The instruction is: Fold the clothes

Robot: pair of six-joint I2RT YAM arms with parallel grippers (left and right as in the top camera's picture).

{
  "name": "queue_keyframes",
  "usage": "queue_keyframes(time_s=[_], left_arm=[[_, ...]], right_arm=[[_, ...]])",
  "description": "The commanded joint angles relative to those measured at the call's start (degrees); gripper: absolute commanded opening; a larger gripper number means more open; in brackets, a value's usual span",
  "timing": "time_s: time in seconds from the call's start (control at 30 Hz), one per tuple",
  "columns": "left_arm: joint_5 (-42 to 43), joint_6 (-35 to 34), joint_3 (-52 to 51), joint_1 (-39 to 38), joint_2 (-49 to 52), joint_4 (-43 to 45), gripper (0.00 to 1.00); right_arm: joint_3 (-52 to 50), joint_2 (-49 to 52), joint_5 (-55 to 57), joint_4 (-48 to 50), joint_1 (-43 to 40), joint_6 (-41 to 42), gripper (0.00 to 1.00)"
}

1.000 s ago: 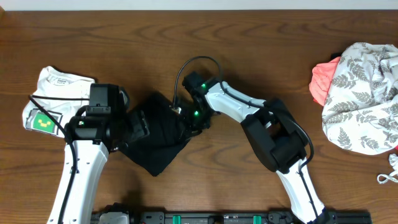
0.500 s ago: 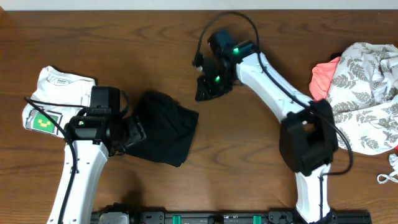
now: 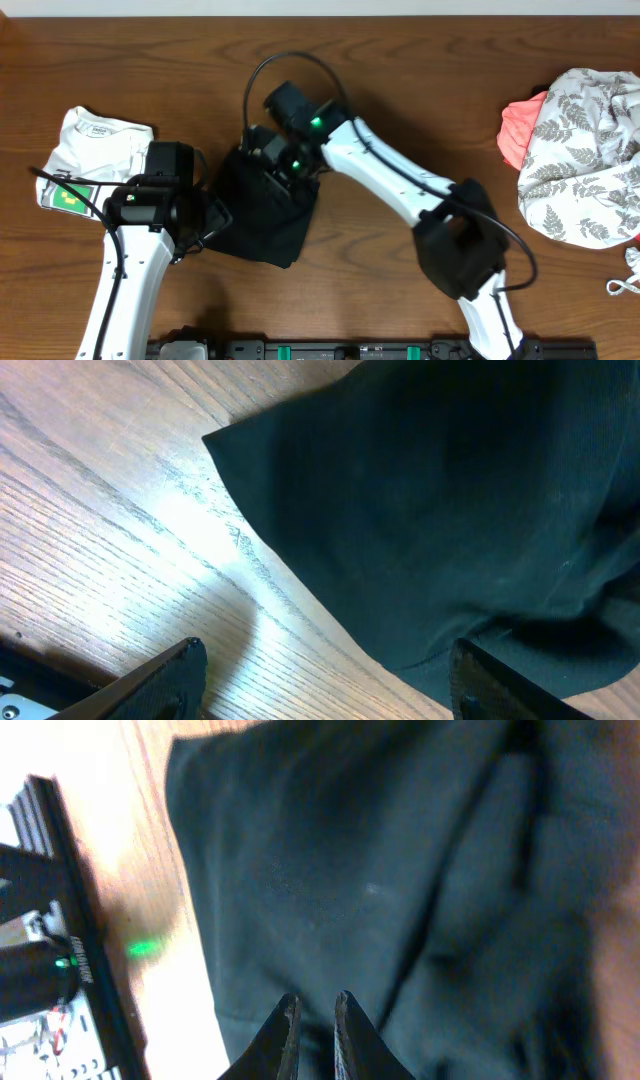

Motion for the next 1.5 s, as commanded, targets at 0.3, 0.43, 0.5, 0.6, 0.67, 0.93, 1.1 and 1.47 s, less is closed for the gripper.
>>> queue_keyframes(time_s=[0.3, 0.43, 0.5, 0.6, 0.67, 0.93, 1.1, 1.47], left_arm=[[-1.07, -1.16, 0.33, 0.28, 0.00, -0.33, 0.79], [-1.09, -1.16, 0.31, 0.28, 0.02, 0.39, 0.84], [-1.05, -1.16, 0.13, 0.28, 0.02, 1.64, 0.85], [-1.05, -1.14, -0.83, 0.28, 0.20, 3.91, 0.89], [-1.03, -1.14, -1.97, 0.28, 0.85, 5.18, 0.89], [1.55, -1.07, -3.56, 0.28, 6.14, 7.61, 0.90], [6.38, -0.85, -3.56, 0.28, 8.07, 10.27, 0.94], [6.38, -0.74, -5.40, 0.28, 8.28, 13.57, 0.98]], right_arm=[[-0.04, 13.16, 18.16, 8.68, -2.49, 18.40, 0.04], [-0.02, 13.11, 17.27, 9.94, -6.45, 21.42, 0.05], [-0.02, 13.11, 14.14, 9.73, -8.09, 20.09, 0.05], [-0.02, 13.11, 10.21, 9.01, -9.49, 17.05, 0.06], [-0.02, 13.07, 8.90, 8.48, -9.86, 15.85, 0.06], [0.04, 11.76, 8.07, 7.56, -9.90, 15.04, 0.05], [0.35, 5.79, 7.76, 7.65, -9.92, 13.16, 0.09], [0.76, -7.91, 10.64, 5.49, -9.92, 10.71, 0.12]])
